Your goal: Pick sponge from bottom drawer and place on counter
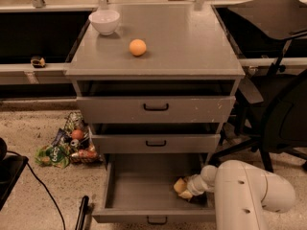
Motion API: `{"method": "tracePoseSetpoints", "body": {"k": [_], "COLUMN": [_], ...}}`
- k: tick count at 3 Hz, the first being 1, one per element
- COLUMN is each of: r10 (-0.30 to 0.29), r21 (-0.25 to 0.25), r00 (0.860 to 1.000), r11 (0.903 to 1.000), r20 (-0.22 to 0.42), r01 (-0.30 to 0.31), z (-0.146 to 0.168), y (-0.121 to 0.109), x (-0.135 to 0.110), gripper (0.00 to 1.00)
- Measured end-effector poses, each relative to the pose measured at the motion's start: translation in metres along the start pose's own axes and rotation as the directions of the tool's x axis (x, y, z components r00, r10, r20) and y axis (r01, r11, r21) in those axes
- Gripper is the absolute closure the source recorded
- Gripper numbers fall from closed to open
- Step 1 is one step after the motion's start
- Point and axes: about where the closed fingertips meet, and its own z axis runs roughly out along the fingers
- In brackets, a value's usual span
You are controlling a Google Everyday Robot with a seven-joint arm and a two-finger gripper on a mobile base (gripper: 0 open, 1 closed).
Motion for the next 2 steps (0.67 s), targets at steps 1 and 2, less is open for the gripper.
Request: {"method": "tracePoseSetpoints", "body": {"k": [1,2], "r10": [0.000,-0.088], "r21": [0.000,0.041], "r00": [1.000,0.994], "r11": [1.0000,0.9955], "r20": [0.000,0.070], "r01": [0.000,0.086], "z": [-0.005,-0.048], "y": [0.000,0.003], "x": [-0.003,-0.026], "gripper": [0.88,1.00]}}
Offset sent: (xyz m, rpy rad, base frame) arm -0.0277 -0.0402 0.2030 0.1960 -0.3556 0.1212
